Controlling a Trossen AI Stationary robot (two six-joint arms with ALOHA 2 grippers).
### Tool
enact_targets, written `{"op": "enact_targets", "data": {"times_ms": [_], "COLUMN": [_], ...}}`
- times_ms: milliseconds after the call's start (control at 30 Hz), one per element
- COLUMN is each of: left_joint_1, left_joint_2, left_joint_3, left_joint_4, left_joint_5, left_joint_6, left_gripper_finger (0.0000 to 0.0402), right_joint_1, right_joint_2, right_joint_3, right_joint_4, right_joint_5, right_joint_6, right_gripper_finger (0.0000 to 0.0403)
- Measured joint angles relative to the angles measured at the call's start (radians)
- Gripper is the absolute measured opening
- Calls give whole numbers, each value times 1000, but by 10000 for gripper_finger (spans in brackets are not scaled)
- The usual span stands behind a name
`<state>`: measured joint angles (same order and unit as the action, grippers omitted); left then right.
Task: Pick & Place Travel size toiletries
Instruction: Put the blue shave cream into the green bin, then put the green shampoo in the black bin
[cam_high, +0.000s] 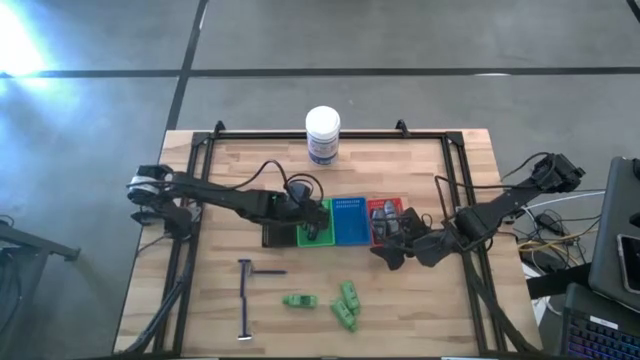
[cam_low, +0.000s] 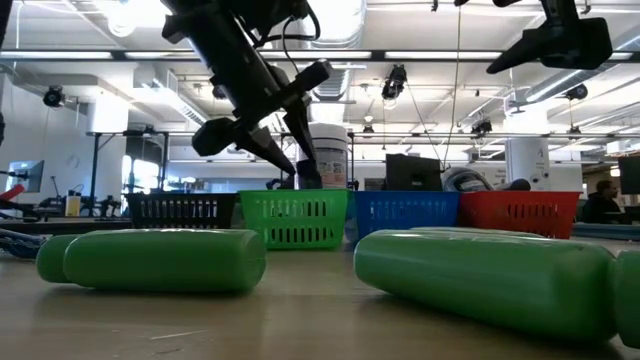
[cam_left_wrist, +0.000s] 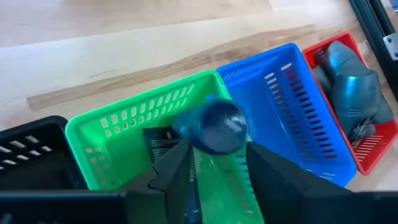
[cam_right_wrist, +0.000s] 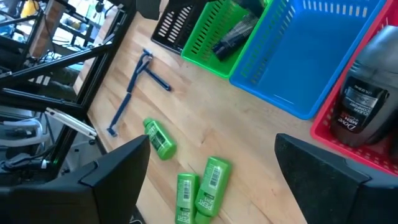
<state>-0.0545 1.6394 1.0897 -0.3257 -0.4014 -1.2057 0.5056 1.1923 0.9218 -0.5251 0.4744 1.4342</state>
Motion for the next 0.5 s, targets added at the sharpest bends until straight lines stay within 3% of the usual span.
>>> {"op": "enact_targets", "data": {"times_ms": [300,500], "left_joint_1": [-34,-114], "left_joint_2": [0,0], "left_joint_3": [0,0], "left_joint_4": [-12,-26], "left_joint_5": [64,95], "left_joint_6": [55,7], "left_gripper_finger": [174,174], "right_joint_1": [0,0], "right_joint_2": [0,0], "right_joint_3": [0,0], "right_joint_4": [-3,-20], "right_joint_5": [-5,-20], "right_joint_6": [-1,3], "right_gripper_finger": [335,352]}}
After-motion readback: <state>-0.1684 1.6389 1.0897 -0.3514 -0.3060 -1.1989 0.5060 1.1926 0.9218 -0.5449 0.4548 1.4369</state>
